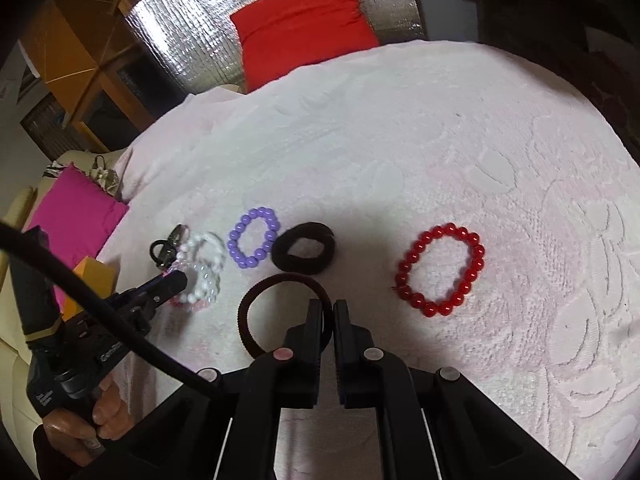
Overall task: Organize jewelry
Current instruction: 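Grasp the pink crystal bracelet with the left tool while the right tool holds the hair tie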
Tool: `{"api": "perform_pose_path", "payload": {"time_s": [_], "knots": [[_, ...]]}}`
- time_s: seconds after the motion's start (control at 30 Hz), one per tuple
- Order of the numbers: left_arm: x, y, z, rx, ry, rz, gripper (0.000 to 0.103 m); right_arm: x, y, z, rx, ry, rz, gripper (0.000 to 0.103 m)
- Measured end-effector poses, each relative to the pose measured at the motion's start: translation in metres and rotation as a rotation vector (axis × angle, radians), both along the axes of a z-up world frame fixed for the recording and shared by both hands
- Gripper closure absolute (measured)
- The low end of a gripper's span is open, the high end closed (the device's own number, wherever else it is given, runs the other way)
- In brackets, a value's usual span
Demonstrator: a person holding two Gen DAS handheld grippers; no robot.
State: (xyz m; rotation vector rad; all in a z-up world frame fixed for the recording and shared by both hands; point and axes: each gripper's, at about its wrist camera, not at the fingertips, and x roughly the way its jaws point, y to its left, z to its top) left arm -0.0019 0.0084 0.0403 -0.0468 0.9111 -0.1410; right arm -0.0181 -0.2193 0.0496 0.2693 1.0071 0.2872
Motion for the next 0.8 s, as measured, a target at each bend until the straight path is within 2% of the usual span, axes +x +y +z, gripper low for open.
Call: {"api": "perform_pose_path", "payload": {"time_s": [0.13,0.33,0.57,0.6,0.63,0.7,0.8], "knots": [[-0.012,0.013,0.001,-0.007,0.015,0.010,0.093,-0.002,0.010,0.000,0.002,-0.002,0.011,0.097],[-0.036,0.034,0.011,-0.009,-0.009,0.029,0.093,-0.006,0.028,0.006,0.019,-0.027,0.027,0.097],[-0.049,0.056,-0.007,-0.004,0.097,0.058,0.091,-0.014,0.059,0.005,-0.011,-0.033,0.068,0.097],[-0.050,0.057,-0.008,-0.003,0.103,0.059,0.086,-0.015,0.062,0.005,-0.019,-0.036,0.072,0.097],[-0.051,0.059,-0.009,-0.005,0.111,0.060,0.076,-0.016,0.064,0.006,-0.024,-0.038,0.074,0.097],[-0.054,0.061,-0.010,-0.009,0.117,0.067,0.062,-0.017,0.064,0.006,-0.031,-0.040,0.068,0.097],[-0.056,0.060,-0.012,0.009,0.122,0.056,0.062,-0.016,0.063,0.006,-0.033,-0.035,0.057,0.097]]}}
